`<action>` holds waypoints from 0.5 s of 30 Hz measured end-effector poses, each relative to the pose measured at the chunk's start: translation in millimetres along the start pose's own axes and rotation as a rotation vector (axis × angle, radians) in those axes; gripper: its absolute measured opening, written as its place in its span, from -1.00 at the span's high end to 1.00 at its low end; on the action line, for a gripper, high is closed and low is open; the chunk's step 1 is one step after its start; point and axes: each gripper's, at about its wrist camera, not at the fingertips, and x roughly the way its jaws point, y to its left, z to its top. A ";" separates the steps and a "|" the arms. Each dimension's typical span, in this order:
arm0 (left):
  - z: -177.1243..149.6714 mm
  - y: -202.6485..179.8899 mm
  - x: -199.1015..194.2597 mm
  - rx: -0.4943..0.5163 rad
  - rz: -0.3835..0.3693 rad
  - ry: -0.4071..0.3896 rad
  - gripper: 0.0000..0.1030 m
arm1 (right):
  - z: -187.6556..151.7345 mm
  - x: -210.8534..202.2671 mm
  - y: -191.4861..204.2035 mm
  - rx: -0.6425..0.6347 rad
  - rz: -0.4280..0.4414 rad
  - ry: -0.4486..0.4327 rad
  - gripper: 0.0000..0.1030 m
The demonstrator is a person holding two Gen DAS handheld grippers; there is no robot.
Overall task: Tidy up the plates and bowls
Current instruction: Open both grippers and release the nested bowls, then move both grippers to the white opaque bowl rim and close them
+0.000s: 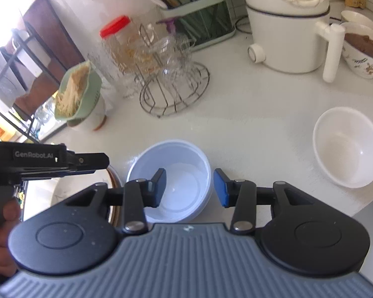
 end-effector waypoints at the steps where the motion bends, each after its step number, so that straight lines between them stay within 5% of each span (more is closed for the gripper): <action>1: 0.7 -3.1 -4.2 0.007 -0.006 -0.012 0.33 | 1.8 -4.4 -0.7 0.003 -0.002 -0.010 0.13; 15: 8.6 -50.1 -58.9 0.109 -0.041 -0.136 0.33 | 22.2 -65.3 -15.3 0.004 -0.018 -0.151 0.13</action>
